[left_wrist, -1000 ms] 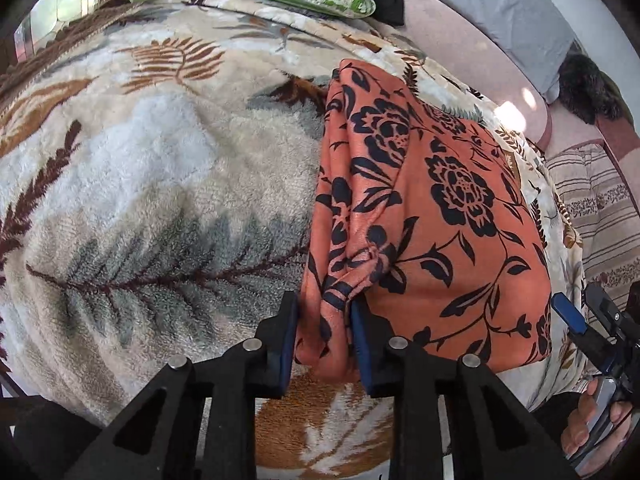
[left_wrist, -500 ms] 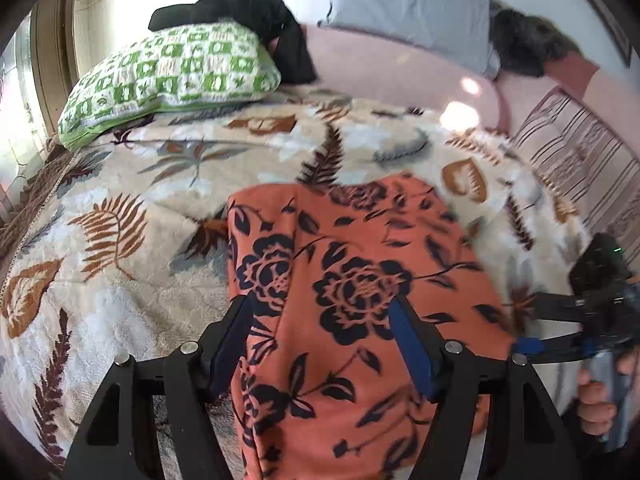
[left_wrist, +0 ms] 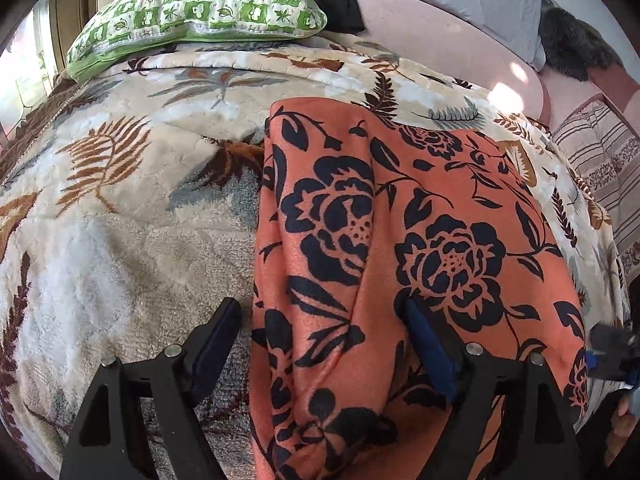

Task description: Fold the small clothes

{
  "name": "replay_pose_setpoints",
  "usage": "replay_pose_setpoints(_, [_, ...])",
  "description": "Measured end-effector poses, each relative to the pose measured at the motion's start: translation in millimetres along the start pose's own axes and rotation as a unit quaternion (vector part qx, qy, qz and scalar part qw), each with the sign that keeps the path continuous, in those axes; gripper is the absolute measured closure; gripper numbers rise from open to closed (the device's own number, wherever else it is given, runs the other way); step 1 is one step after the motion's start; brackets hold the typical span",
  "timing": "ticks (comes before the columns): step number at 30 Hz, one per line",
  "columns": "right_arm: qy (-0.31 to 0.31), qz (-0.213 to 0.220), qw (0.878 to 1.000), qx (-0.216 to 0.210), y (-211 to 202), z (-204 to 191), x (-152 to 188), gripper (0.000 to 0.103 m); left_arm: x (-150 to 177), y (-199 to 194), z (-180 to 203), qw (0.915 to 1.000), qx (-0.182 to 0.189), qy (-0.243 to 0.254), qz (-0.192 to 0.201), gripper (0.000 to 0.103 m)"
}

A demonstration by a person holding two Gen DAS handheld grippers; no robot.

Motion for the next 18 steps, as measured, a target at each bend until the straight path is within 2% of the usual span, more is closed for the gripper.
replay_pose_setpoints(1, [-0.010,0.017,1.000,-0.004,-10,-7,-5,0.023,0,0,0,1.0000,0.003,0.001,0.003,0.018])
replay_pose_setpoints(4, [-0.033,0.050,0.998,-0.011,-23,-23,-34,0.018,1,1,-1,0.9999,0.010,-0.001,0.008,0.017])
replay_pose_setpoints(6, [0.008,0.035,0.999,-0.033,-7,-18,-60,0.017,1,2,-4,0.9998,0.017,-0.003,0.010,0.016])
replay_pose_setpoints(8, [0.027,-0.006,0.998,-0.051,23,-13,-82,0.016,2,2,-5,0.9997,0.021,-0.004,0.013,0.016])
replay_pose_setpoints(9, [0.029,-0.025,0.999,-0.029,40,-12,-86,0.026,2,2,-5,0.9997,0.021,-0.004,0.015,0.016])
replay_pose_setpoints(10, [0.018,-0.038,0.999,0.007,51,-12,-86,0.062,3,2,-5,0.9996,0.023,-0.003,0.016,0.016])
replay_pose_setpoints(13, [-0.077,0.033,0.993,0.085,35,-47,-64,0.066,3,2,-7,0.9992,0.035,-0.005,0.018,0.014])
replay_pose_setpoints(14, [-0.087,0.053,0.990,0.094,32,-49,-56,0.066,2,3,-7,0.9992,0.036,-0.004,0.017,0.012])
replay_pose_setpoints(15, [-0.065,0.055,0.991,0.104,38,-35,-55,0.066,2,4,-5,0.9993,0.033,-0.001,0.016,0.012])
replay_pose_setpoints(16, [-0.027,0.044,0.994,0.100,45,-13,-58,0.060,1,4,-3,0.9994,0.029,0.003,0.018,0.011])
replay_pose_setpoints(17, [0.006,0.049,0.997,0.055,42,-2,-62,0.057,1,4,-4,0.9994,0.031,0.002,0.018,0.011])
replay_pose_setpoints(18, [0.018,0.045,0.998,0.033,36,-4,-64,0.051,2,3,-6,0.9991,0.037,-0.002,0.019,0.011])
Point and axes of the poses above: each gripper's, at about its wrist camera, not at the fingertips, and y roughly the way its jaws point, z to its right, x to its underside, the point moved 2 cm from there along y, roughly the way its jaws point, and after that the axes turned 7 degrees about y, right-handed, at the moved point
